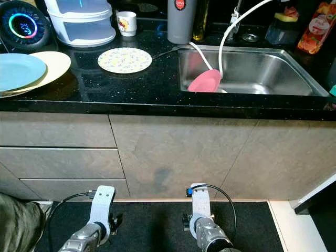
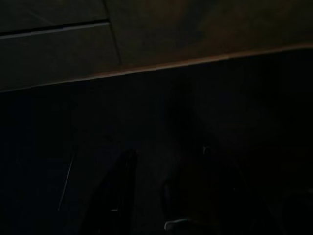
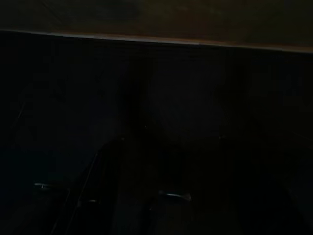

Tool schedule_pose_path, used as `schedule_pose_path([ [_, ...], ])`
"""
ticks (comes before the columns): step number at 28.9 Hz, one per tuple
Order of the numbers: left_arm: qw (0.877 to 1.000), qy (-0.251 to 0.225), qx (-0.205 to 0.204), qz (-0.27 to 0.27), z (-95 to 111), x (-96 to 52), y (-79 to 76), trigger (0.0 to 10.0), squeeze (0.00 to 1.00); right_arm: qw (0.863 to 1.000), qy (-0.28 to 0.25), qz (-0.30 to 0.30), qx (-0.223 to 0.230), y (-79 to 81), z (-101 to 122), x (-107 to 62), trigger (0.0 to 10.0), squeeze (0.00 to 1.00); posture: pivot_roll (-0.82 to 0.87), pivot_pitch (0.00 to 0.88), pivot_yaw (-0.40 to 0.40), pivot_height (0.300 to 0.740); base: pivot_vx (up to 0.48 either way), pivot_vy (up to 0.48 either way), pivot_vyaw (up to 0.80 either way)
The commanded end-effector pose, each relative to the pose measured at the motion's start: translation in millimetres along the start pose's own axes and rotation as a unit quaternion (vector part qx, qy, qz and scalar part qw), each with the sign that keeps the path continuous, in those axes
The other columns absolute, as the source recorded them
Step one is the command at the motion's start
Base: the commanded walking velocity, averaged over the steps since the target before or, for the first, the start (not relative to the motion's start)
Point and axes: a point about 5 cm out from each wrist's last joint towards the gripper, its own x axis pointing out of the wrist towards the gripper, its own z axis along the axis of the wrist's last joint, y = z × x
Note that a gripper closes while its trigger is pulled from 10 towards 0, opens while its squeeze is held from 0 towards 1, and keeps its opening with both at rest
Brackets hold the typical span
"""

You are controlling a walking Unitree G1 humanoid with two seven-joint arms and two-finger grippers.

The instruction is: Kitchen organization

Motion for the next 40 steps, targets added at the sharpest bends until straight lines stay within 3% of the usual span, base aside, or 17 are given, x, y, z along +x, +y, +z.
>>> schedule_pose_path([
  [1, 1.0, 0.014, 0.0, -0.008, -9, -0.6, -4.4, 10.0, 0.0, 1.0, -0.006, 0.001, 0.0, 0.4, -2, -0.4, 10.0, 0.0, 0.01, 0.168, -0.032, 0.74, 0.0, 0.0, 0.0],
  [5, 1.0, 0.014, 0.004, -0.008, -9, -0.6, -4.4, 10.0, 0.0, 1.0, -0.009, -0.003, -0.02, -0.3, -2, -0.4, 10.0, 0.0, 0.02, 0.166, -0.035, 0.74, 0.0, 0.0, 0.0],
  [11, 1.0, 0.018, 0.004, -0.014, -9, -0.3, -4.9, 10.0, 0.0, 1.0, -0.01, -0.014, -0.005, -4.1, 0, -0.4, 10.0, 0.0, 0.01, 0.167, -0.033, 0.74, 0.0, 0.0, 0.0],
  [21, 1.0, 0.02, 0.005, -0.007, -10, -0.4, -3.8, 10.0, 0.0, 1.0, 0.006, -0.009, -0.027, -2.7, -5, -0.5, 10.0, 0.0, 0.01, 0.165, -0.034, 0.74, 0.0, 0.0, 0.0],
  [32, 1.0, 0.018, 0.004, -0.003, -11, -0.9, -2.2, 10.0, 0.0, 1.0, 0.02, -0.018, -0.006, -4.6, -9, -0.7, 10.0, 0.0, 0.01, 0.154, -0.032, 0.74, 0.0, 0.0, 0.0],
  [36, 1.0, 0.018, 0.008, -0.002, -11, -1.0, -1.8, 10.0, 0.0, 0.999, 0.022, -0.008, -0.035, -1.0, -10, -0.7, 10.0, 0.0, 0.01, 0.151, -0.029, 0.74, 0.0, 0.0, 0.0],
  [40, 1.0, 0.017, 0.009, -0.002, -12, -1.4, -1.4, 10.0, 0.0, 1.0, 0.019, -0.02, -0.007, -4.7, -11, -1.0, 10.0, 0.0, 0.01, 0.145, -0.03, 0.74, 0.0, 0.0, 0.0],
])
